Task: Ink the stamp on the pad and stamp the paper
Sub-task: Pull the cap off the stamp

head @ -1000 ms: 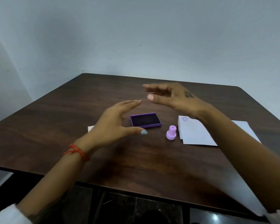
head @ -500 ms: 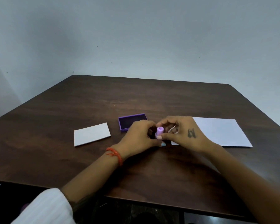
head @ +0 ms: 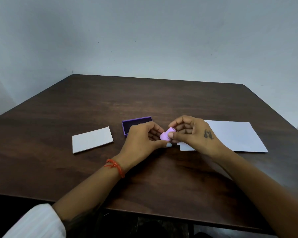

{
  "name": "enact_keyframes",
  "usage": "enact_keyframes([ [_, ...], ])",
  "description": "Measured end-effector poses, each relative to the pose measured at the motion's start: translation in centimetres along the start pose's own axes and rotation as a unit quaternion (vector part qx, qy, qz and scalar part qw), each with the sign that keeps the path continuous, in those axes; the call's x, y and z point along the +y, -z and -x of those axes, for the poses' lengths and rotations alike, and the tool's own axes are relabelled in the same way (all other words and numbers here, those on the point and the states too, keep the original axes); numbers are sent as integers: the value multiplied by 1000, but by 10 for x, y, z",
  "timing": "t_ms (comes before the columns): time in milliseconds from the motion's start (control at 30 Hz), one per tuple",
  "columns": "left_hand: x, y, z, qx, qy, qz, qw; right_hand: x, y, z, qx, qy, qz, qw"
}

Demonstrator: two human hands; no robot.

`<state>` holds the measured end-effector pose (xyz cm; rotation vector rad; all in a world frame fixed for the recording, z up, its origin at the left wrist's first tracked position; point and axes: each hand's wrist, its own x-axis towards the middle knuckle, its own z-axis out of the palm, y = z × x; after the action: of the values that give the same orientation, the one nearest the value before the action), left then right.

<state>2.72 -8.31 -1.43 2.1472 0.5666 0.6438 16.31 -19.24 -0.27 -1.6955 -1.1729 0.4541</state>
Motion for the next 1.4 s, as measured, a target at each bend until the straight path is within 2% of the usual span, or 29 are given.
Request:
enact_keyframes([
  [367,2,1,2,-2,-11,-22,1000,-1,0,3,-13,9,47,999],
  [533,2,-1,4,1,-17,-23,1000,0,-4,5,30,-3,63,998],
  [967,2,-1,4,-5,-20,-21,1000,1,-3,4,17,-6,63,998],
  [1233,0,-2,4,-3,-27,-16,1000,3,-3,3,-3,-26,17,1000],
  [1400,-2,-2,3,-4,-20,-12,1000,3,5,1,-9,-86,-98,991],
])
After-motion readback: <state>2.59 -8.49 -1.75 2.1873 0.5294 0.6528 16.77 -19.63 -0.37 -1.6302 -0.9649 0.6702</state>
